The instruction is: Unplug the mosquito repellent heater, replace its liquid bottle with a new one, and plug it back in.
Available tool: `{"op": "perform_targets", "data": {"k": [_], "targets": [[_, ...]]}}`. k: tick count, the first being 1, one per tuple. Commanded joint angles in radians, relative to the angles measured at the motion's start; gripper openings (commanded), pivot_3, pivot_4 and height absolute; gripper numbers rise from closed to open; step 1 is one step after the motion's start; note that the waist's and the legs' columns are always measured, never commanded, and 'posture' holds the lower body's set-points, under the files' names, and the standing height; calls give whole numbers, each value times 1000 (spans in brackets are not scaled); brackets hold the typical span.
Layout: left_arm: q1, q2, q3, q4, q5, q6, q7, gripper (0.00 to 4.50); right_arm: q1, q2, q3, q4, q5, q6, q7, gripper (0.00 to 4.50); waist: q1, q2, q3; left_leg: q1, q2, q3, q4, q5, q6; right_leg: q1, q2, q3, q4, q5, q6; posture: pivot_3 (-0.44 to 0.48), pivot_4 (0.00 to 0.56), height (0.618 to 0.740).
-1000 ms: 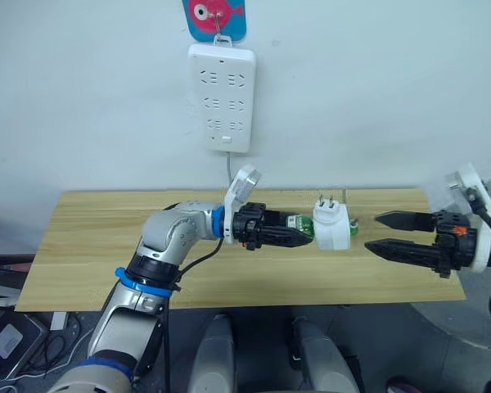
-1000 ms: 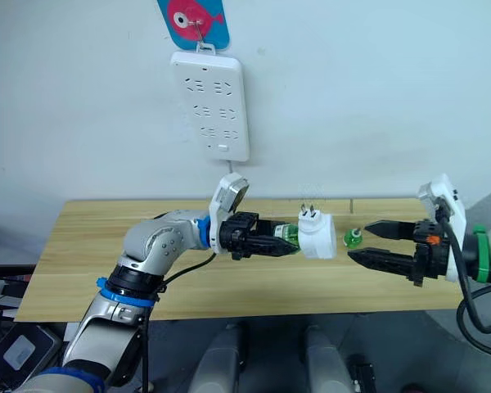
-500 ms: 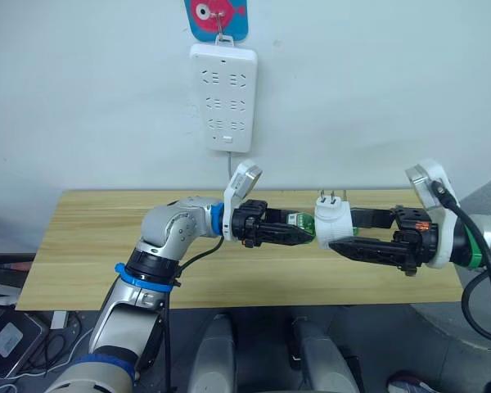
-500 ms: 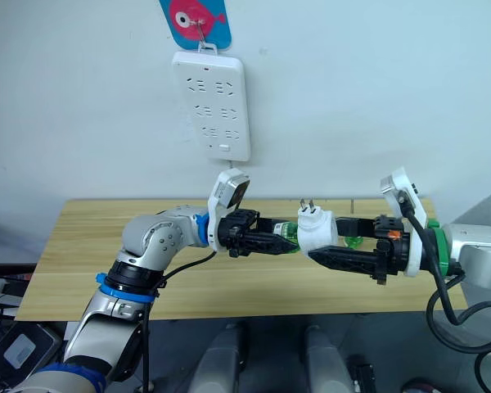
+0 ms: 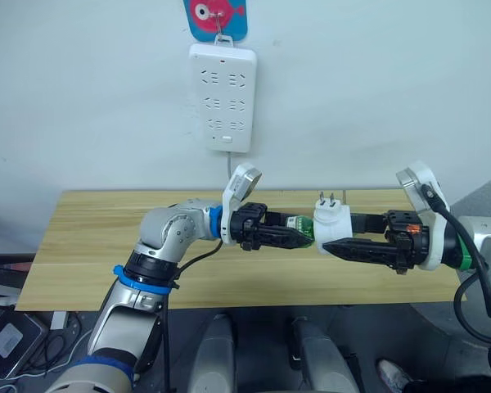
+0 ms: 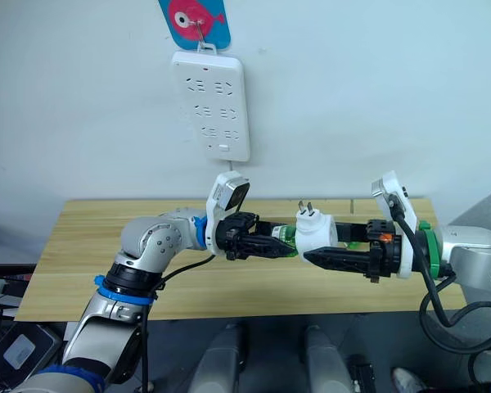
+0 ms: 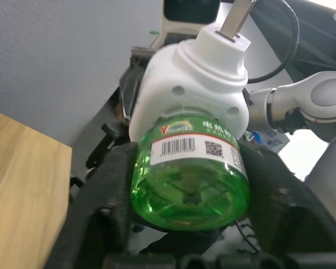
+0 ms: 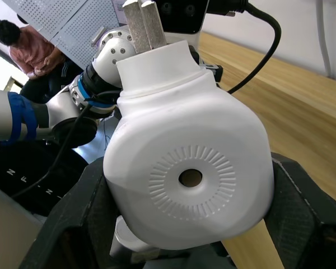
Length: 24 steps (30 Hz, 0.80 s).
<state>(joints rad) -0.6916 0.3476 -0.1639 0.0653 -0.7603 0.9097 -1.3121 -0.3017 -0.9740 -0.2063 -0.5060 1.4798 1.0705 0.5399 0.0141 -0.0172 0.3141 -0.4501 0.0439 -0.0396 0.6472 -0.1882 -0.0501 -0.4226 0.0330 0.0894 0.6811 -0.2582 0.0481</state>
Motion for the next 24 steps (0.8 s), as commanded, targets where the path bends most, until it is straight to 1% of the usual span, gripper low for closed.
{"op": "perform_targets", "data": {"k": [1, 2, 3, 4, 6, 7, 9, 10, 11, 12, 15, 17, 19, 21, 24], "targets": [[-6, 31, 21, -28, 31, -72, -8, 4089, 57, -1, -40, -8, 11, -2, -46, 3156, 2, 0, 0, 0, 0, 0, 0, 0, 0, 0, 0, 0, 0, 0, 0, 115, 251, 740], [3, 69, 4, -47, 78, -145, -43, 4371, 87, 0, -36, -8, -20, -2, -63, 3156, 3, 0, 0, 0, 0, 0, 0, 0, 0, 0, 0, 0, 0, 0, 0, 115, 251, 740], [13, 102, -13, -67, 123, -216, -70, 4478, 112, 6, -34, -2, -35, -1, -95, 3156, 3, 0, 0, 0, 0, 0, 0, 0, 0, 0, 0, 0, 0, 0, -1, 123, 248, 740], [20, 123, -24, -81, 163, -283, -83, 4500, 124, 16, -32, 13, -27, 1, -144, 3156, 2, 0, 0, 0, 0, 0, -1, 0, 0, 0, 0, 0, 0, 1, -1, 123, 248, 740], [40, 135, -46, -83, 291, -517, -70, 4500, 134, 35, -32, 27, -6, -1, -209, 3156, 1, 0, 0, 1, 1, 1, -1, 0, 0, 0, 0, 1, 0, 3, -4, 136, 249, 740], [48, 130, -60, -68, 363, -655, -52, 4500, 125, 52, -28, 44, 19, -3, -266, 3156, 3, 1, 0, 1, 0, 1, -1, 0, 0, -1, 0, 1, 0, 3, -5, 136, 249, 740], [58, 120, -110, -17, 566, -982, 40, 4500, 102, 85, -17, 76, 74, -7, -369, 3156, 10, -1, -1, 1, 0, 1, 0, 0, 0, 0, 0, 2, 0, 3, -5, 150, 246, 740], [57, 111, -123, 10, 640, -1101, 88, 4500, 91, 95, -11, 92, 110, -6, -420, 3156, 11, -1, -1, 1, 0, 2, 0, 0, 0, 0, -1, 3, -1, 3, -5, 150, 246, 740], [56, 95, -134, 13, 701, -1169, 149, 4500, 74, 109, -1, 117, 136, -6, -489, 3156, 11, -1, -1, 1, -1, 2, 0, 0, 0, 0, -1, 3, -1, 3, -5, 150, 246, 740], [55, 83, -139, 17, 734, -1205, 188, 4500, 62, 117, 7, 135, 155, -7, -541, 3156, 11, -1, -2, 0, -1, 3, 0, 1, 0, 0, -1, 4, -1, 4, -4, 150, 246, 740], [52, 76, -176, 16, 893, -1292, 308, 4500, 23, 131, 31, 160, 213, -15, -662, 3156, 12, -2, -2, 0, -2, 4, 0, 0, 0, 0, -2, 5, -1, 4, -4, 155, 244, 740], [52, 62, -192, 3, 977, -1283, 384, 4500, -2, 134, 49, 153, 242, -18, -716, 3156, 11, -2, -2, 0, -2, 4, -1, 0, 0, -1, -2, 6, -1, 4, -4, 155, 244, 740], [54, 44, -204, -8, 1022, -1263, 433, 4500, -9, 136, 60, 142, 270, -25, -760, 3156, 11, -2, -2, 0, -1, 4, -1, 0, 0, -1, -1, 6, -1, 4, -4, 151, 238, 740], [55, 36, -231, -9, 1075, -1250, 453, 4500, -10, 140, 69, 133, 311, -45, -811, 3156, 11, -2, -2, 0, -1, 4, -1, 0, 0, -1, -1, 5, -1, 4, -4, 151, 238, 740], [56, 3, -242, -4, 1111, -1215, 504, 4500, -10, 140, 83, 115, 352, -66, -864, 3156, 11, -2, -3, 0, -1, 4, -1, 0, 0, -1, -1, 5, -1, 4, -4, 147, 236, 740]]}}
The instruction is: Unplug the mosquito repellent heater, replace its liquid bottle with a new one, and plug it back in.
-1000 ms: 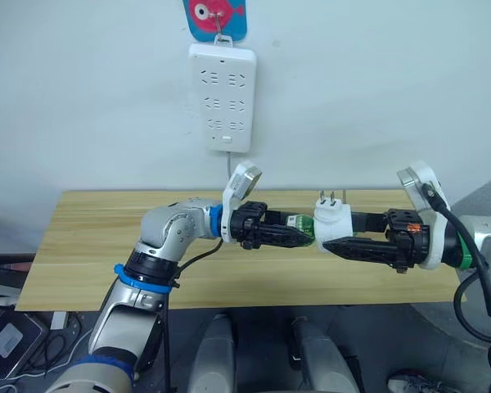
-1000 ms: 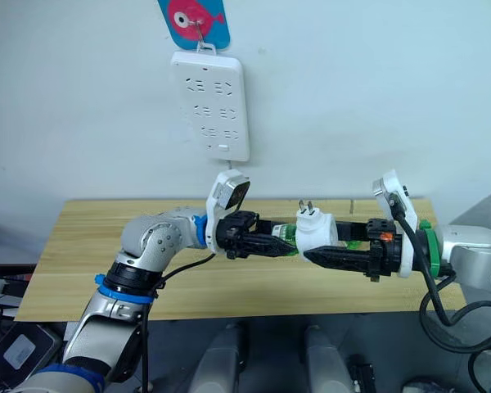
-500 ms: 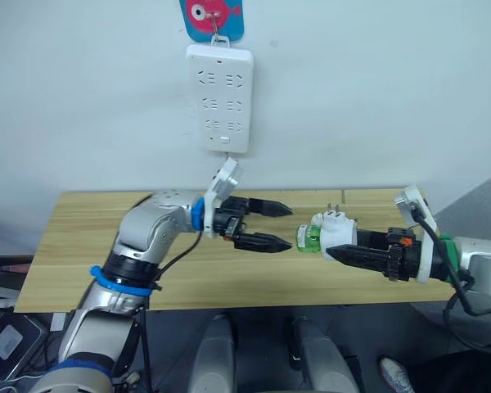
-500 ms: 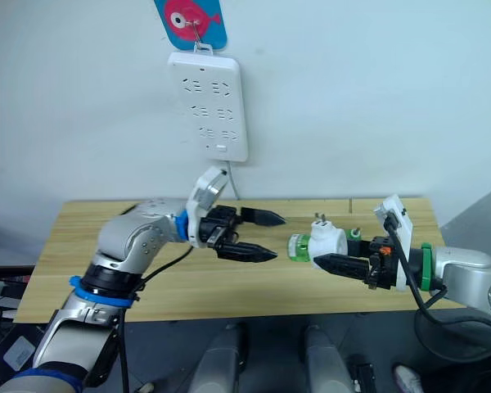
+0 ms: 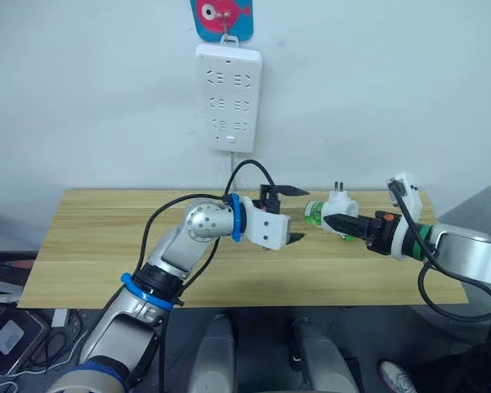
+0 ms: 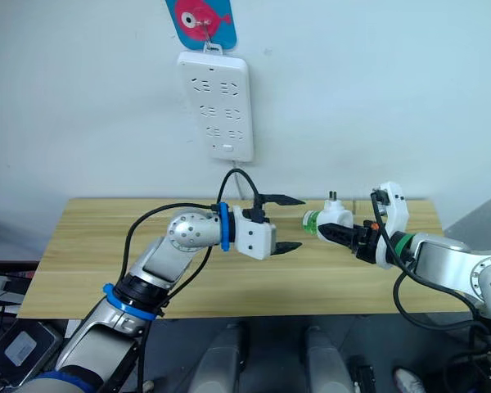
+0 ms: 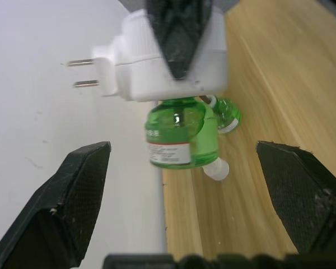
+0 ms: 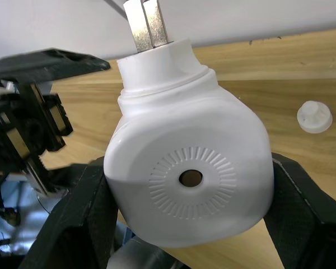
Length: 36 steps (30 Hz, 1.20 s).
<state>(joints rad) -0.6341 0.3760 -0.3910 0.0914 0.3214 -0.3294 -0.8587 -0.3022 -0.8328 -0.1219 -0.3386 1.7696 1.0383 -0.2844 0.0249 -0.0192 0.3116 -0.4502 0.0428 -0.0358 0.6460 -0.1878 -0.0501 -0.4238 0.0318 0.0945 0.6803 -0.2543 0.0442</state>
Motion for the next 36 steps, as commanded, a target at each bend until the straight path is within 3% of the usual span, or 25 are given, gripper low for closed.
{"op": "perform_targets", "data": {"k": [1, 9, 12, 17, 24, 28, 33, 36], "targets": [[-4, -33, -19, -30, 42, 36, 60, 4500, -8, -1, 3, -59, 78, -43, -56, 3156, 0, 0, 0, 0, 0, 0, 0, 0, 0, 0, 0, 0, 0, 0, 0, 147, 236, 740], [-12, -57, -56, -24, 105, 96, 100, 4500, -12, -9, 37, -107, 165, -107, -139, 3156, -2, 0, -2, 0, 0, 0, 0, 0, 1, 0, 0, 0, 1, 0, 0, 139, 235, 740], [-19, -72, -62, -11, 105, 93, 113, 3869, -15, -14, 48, -113, 178, -118, -141, 3156, -1, -1, -2, 0, 0, 0, 0, 0, 1, 0, 0, 0, 1, 0, 0, 135, 238, 740], [-21, -75, -72, -4, 112, 101, 120, 2307, -18, -19, 63, -122, 197, -135, -147, 3156, -2, -1, -3, 0, 0, 0, 1, 0, 1, 0, 0, 0, 1, 0, 0, 132, 243, 740], [-26, -69, -75, 8, 115, 96, 123, 2272, -36, -22, 86, -129, 181, -140, -148, 3156, -2, -1, -4, 0, 0, 0, 0, 1, 1, 0, 0, 0, 1, 0, 0, 132, 243, 740], [-29, -63, -72, 20, 114, 85, 132, 2272, -48, -9, 83, -150, 152, -155, -119, 4451, -2, -1, -4, 0, 0, 0, 1, 1, 1, 0, 0, 0, 1, 0, 0, 135, 242, 740], [-30, -61, -57, 49, 91, 79, 148, 2272, -71, -60, 44, -214, -53, -150, -25, 4500, -1, -1, -4, 0, 0, 0, 0, 1, 1, 0, 0, 0, 1, 0, 0, 130, 241, 740], [-4, -107, -7, 85, -11, 137, 145, 2272, -49, -67, 20, -284, -210, -186, 17, 4500, -1, -1, -5, 0, 0, -1, 0, 1, 1, 0, 0, -1, 1, 0, 0, 125, 239, 740]]}}
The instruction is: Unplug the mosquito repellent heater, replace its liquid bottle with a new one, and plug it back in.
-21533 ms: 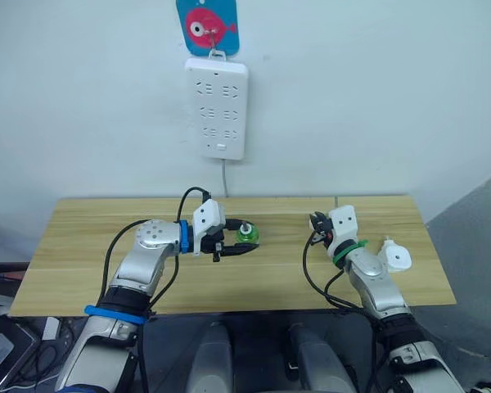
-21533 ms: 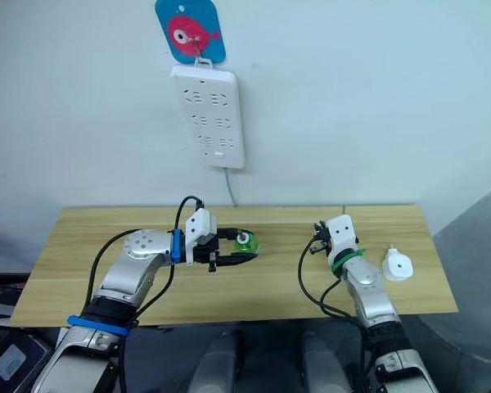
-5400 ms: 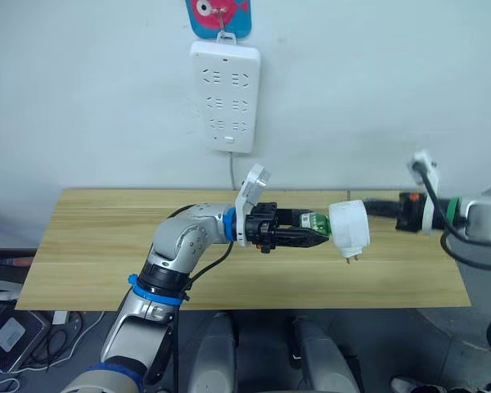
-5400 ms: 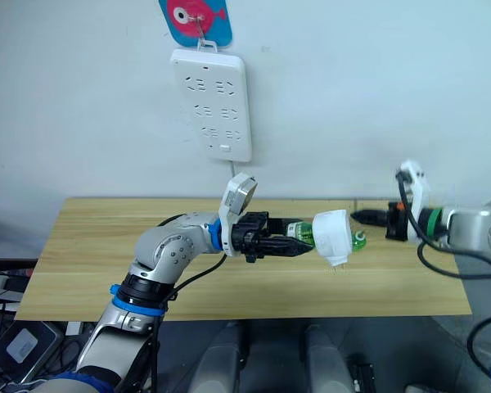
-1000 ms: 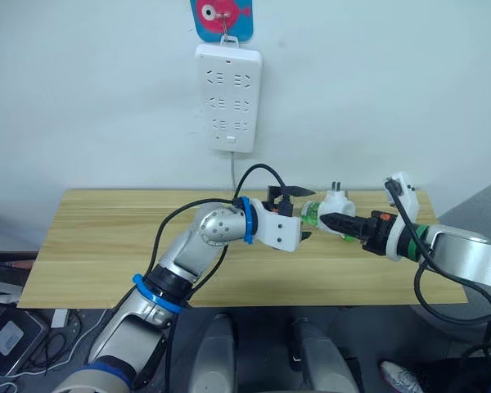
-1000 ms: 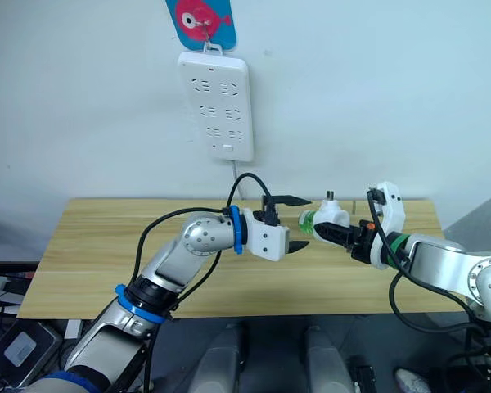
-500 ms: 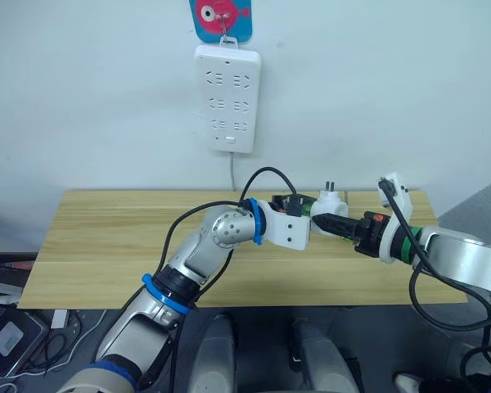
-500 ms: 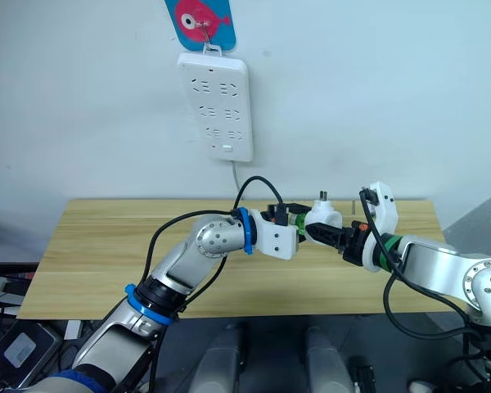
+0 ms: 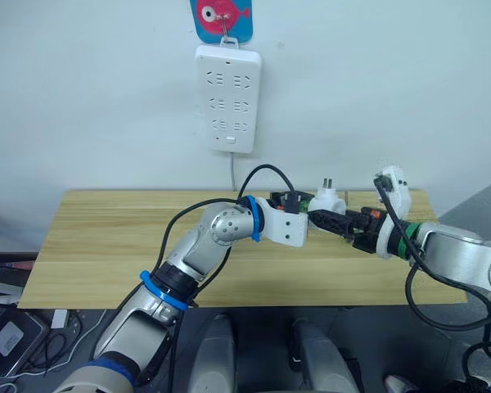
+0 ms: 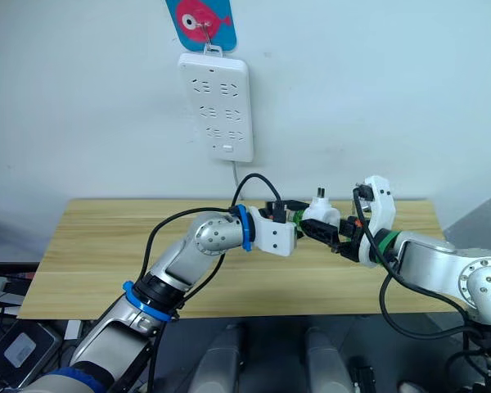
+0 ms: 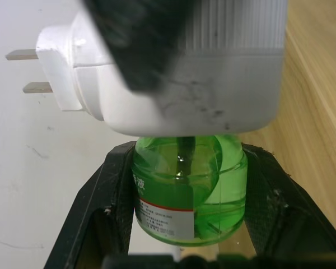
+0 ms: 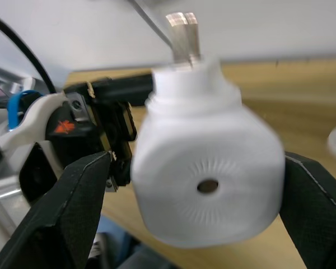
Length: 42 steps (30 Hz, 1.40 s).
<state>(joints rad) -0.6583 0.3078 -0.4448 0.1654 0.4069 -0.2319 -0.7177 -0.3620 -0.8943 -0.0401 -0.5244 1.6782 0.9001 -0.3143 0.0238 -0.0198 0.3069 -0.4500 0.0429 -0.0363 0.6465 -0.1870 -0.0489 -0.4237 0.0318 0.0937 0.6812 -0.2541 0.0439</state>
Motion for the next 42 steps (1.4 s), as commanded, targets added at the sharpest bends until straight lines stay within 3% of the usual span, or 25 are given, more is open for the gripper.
{"op": "perform_targets", "data": {"k": [1, 6, 11, 20, 29, 32, 35, 39, 42], "targets": [[37, -68, 79, 21, -155, 92, 3, 2272, 33, 6, -69, -129, -164, -66, 53, 4500, 0, 0, -3, 0, 0, 0, 0, 0, 0, 0, 0, 0, 0, 0, 0, 122, 237, 740], [101, -211, 248, 22, -478, 320, -37, 2272, 155, 102, -29, -276, -477, -181, 118, 4500, 0, -1, -9, -1, 0, -3, 0, 0, 0, 0, 0, -4, 0, 0, 0, 108, 229, 740], [112, -247, 303, -7, -599, 403, -46, 2272, 171, 261, 63, -258, -678, -237, 114, 4500, -8, -1, -19, 1, 0, -3, 0, 2, -2, 1, 1, -4, 1, -2, 3, 81, 216, 740], [114, -232, 268, -45, -643, 398, -105, 2272, 92, 480, 123, -155, -833, -244, 156, 4500, -18, -1, -43, 2, 0, -3, 0, 4, -2, 2, 1, -3, 0, 0, 3, 72, 187, 740], [136, -221, 255, -80, -662, 404, -115, 2272, 79, 549, 99, -124, -901, -232, 193, 4500, -22, -1, -56, 2, 0, -3, 0, 4, -2, 2, 1, -3, 0, 0, 3, 88, 172, 740], [150, -220, 251, -92, -666, 411, -109, 2272, 84, 552, 89, -128, -906, -223, 218, 3903, -22, 0, -65, 2, 0, -3, -1, 4, -2, 2, 1, -3, 0, 0, 3, 91, 167, 740], [163, -215, 243, -106, -666, 413, -111, 2272, 97, 562, 81, -139, -908, -215, 233, 2974, -23, 0, -70, 2, 0, -2, -1, 4, -2, 2, 1, -3, 0, 0, 3, 92, 164, 740], [172, -210, 245, -109, -667, 415, -109, 2272, 109, 569, 80, -149, -916, -206, 248, 2979, -23, -1, -78, 3, 0, -2, -1, 4, -2, 3, 2, -3, 0, 0, 3, 97, 155, 740], [192, -177, 271, -134, -691, 428, -125, 3233, 110, 572, 79, -141, -947, -216, 258, 2979, -23, -1, -88, 3, 0, -2, -1, 4, -2, 3, 2, -2, 0, 0, 3, 108, 141, 740]]}}
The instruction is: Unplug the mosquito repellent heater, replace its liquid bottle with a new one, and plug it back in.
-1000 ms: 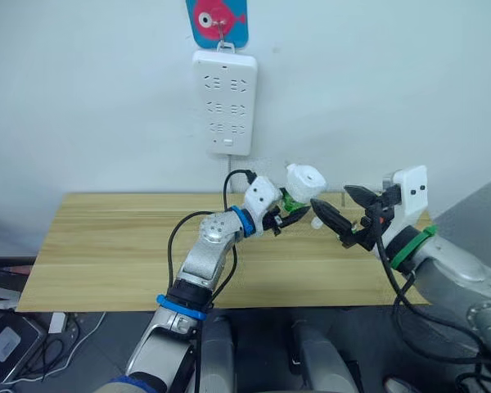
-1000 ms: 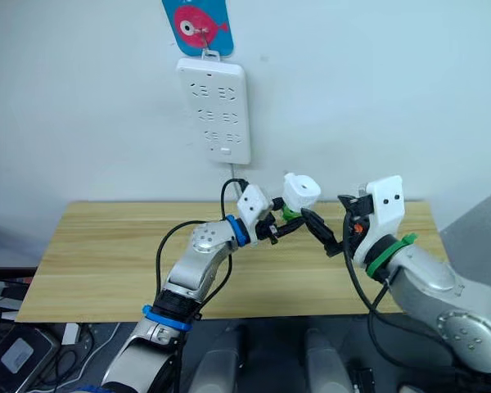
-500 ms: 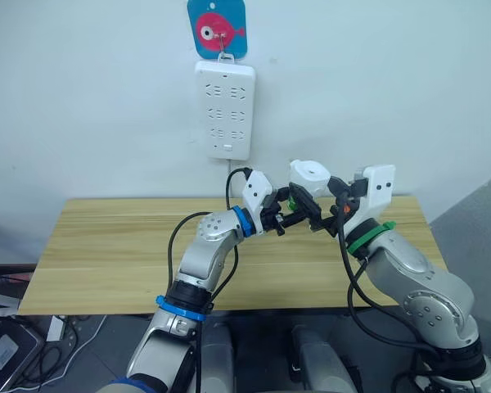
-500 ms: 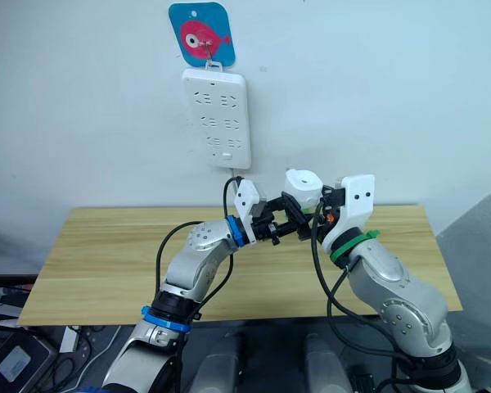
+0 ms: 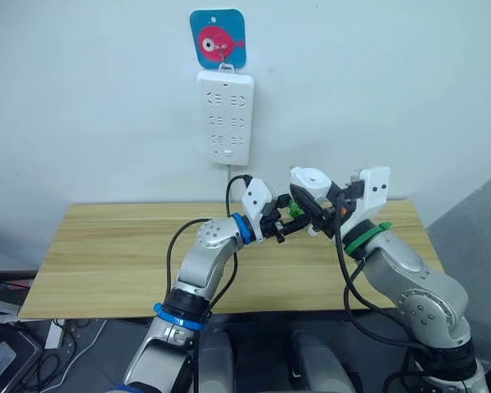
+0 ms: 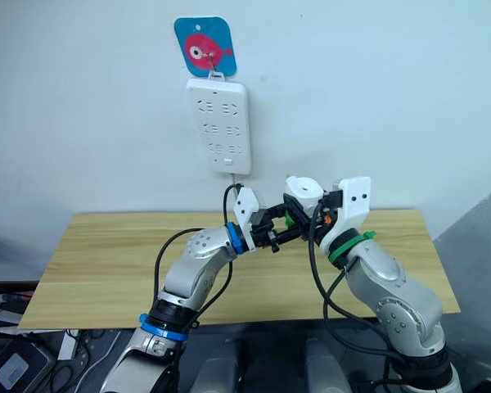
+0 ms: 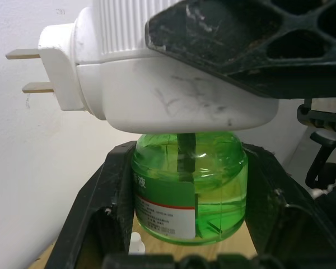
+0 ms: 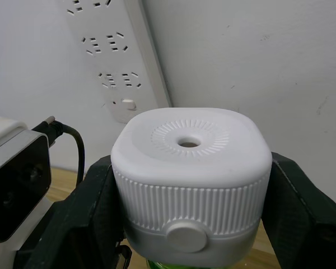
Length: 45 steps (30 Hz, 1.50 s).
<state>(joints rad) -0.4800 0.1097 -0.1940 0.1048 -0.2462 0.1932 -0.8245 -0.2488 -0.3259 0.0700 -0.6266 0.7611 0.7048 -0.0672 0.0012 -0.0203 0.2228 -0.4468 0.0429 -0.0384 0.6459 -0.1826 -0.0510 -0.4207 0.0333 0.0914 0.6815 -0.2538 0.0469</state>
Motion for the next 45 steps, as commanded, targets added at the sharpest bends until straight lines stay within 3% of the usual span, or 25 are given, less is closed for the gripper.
{"op": "perform_targets", "data": {"k": [1, 4, 11, 19, 25, 45], "targets": [[26, 37, 37, -86, -45, 4, -14, 3595, -6, 0, -30, -31, -49, -28, 18, 2979, 0, 0, -8, 0, 0, 0, 0, 0, 0, 0, 0, 0, 0, 0, 0, 113, 136, 740], [77, 86, 99, -131, -63, -5, 17, 4498, -8, -17, -17, 1, -121, -62, 61, 2979, -1, 0, -17, 2, 0, 1, -2, 0, 0, 0, 0, 1, 0, 0, 0, 136, 123, 740], [78, 213, 249, -144, -8, -124, 128, 4500, -20, 18, -24, 94, -224, -133, 119, 2979, 5, -2, -26, 14, 2, 5, -3, 0, 0, 9, 1, 4, 0, -1, -3, 204, 110, 740], [-184, 247, 243, 196, 121, -324, 211, 4500, -55, 55, -29, 141, -269, -138, 169, 2979, 53, -7, -34, 14, 1, 9, -2, 0, 0, 10, 0, 6, -2, 0, -1, 220, 123, 740], [-276, 236, 256, 365, 140, -416, 246, 4500, -46, 65, -46, 119, -290, -120, 167, 2979, 53, -7, -34, 14, 2, 9, -5, 0, 0, 9, 1, 6, -2, 0, -1, 195, 128, 740], [-406, 184, 245, 537, 14, -279, -23, 4500, -41, 82, -58, 59, -300, -47, 171, 2979, 50, -7, -34, 14, 2, 9, -5, 0, 0, 9, 1, 6, -2, 0, -2, 167, 166, 740]]}}
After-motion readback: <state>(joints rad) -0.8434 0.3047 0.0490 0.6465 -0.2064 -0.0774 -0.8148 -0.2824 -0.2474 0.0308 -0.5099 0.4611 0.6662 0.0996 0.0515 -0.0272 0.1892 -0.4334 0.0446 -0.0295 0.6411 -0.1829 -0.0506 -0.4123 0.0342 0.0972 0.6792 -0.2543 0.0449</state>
